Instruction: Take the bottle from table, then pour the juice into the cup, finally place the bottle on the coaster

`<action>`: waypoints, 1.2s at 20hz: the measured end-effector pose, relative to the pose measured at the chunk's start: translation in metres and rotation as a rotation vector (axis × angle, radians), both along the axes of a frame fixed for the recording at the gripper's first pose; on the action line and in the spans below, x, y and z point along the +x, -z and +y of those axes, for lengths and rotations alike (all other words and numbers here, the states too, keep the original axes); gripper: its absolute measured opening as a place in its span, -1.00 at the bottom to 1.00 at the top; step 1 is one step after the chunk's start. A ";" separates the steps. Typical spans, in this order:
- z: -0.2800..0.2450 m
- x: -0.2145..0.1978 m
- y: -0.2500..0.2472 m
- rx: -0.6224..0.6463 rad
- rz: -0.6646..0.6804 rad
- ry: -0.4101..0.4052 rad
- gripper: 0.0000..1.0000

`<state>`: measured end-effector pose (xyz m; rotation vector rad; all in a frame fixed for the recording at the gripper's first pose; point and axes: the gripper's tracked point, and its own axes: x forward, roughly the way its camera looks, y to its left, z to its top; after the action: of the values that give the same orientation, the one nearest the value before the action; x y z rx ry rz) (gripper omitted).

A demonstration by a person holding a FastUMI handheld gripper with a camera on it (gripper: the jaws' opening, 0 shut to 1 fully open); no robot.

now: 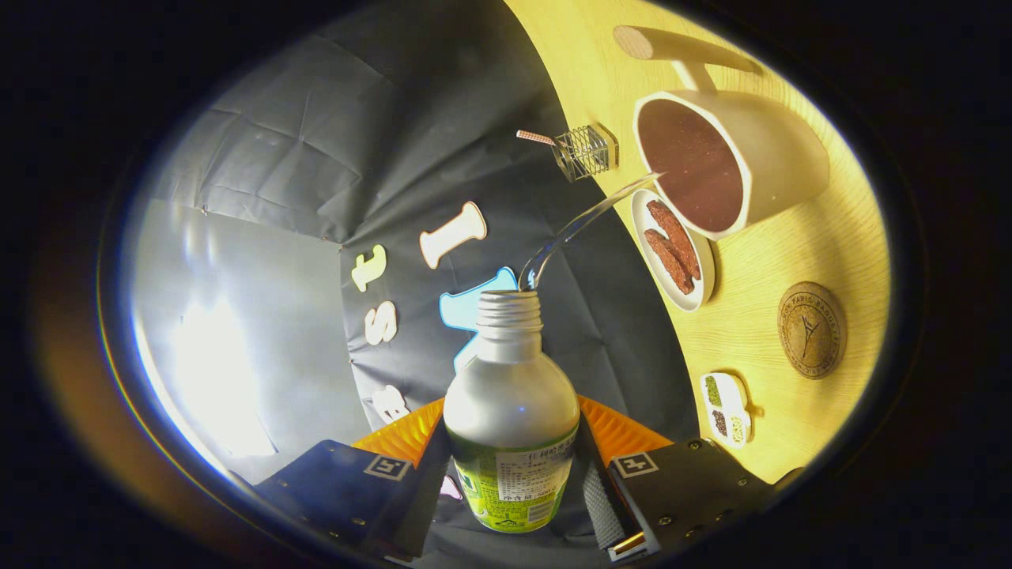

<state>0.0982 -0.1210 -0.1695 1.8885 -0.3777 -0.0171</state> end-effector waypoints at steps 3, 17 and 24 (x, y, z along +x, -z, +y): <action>-0.005 0.000 -0.002 0.020 -0.003 0.012 0.55; -0.020 0.002 -0.003 0.079 -0.006 0.043 0.55; -0.026 0.005 -0.004 0.104 -0.015 0.054 0.54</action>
<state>0.1027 -0.1472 -0.1653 1.9816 -0.4456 -0.0595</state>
